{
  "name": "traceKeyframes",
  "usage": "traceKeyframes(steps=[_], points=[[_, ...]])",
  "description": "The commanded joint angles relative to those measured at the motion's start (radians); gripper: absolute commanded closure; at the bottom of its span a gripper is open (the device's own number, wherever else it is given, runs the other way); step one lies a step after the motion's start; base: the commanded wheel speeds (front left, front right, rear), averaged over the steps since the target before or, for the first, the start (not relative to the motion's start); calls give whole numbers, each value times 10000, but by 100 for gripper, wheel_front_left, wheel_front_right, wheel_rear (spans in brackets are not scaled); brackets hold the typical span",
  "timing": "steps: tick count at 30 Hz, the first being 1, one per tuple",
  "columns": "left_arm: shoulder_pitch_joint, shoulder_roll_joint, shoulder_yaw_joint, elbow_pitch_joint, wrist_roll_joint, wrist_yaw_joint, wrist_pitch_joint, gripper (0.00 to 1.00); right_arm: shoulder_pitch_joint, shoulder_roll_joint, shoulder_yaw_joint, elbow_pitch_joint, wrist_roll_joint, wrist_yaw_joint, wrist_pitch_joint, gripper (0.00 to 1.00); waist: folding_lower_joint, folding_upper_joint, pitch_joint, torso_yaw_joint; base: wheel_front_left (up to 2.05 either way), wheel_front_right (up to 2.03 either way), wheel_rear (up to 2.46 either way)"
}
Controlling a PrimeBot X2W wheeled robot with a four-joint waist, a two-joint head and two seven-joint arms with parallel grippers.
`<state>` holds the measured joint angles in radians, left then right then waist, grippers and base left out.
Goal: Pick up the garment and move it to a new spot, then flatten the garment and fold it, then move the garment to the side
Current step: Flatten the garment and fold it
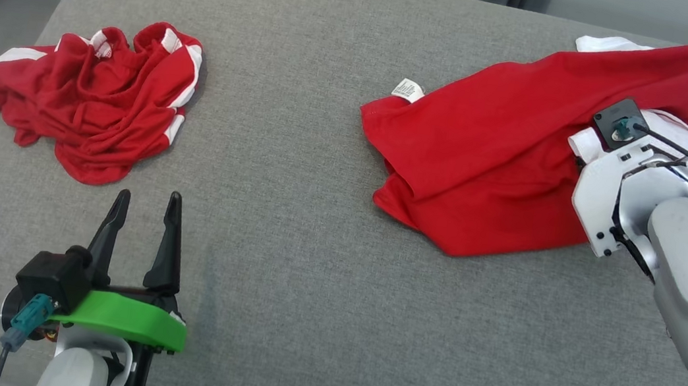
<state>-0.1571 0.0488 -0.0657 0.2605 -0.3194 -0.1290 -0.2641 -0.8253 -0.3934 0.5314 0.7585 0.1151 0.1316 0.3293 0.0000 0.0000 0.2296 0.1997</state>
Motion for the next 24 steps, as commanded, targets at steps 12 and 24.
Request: traceKeyframes(steps=[12,24], points=[[-167,33,-32,7,-191,43,-5,0,-106,-872,1043,-112,2102,-17,18,100,0,0,40,125,0,0,0],[233,33,312,-88,76,46,-3,0,2369,-819,-1049,-1884,1610,-17,-1380,100,0,0,-465,-705,0,0,0]])
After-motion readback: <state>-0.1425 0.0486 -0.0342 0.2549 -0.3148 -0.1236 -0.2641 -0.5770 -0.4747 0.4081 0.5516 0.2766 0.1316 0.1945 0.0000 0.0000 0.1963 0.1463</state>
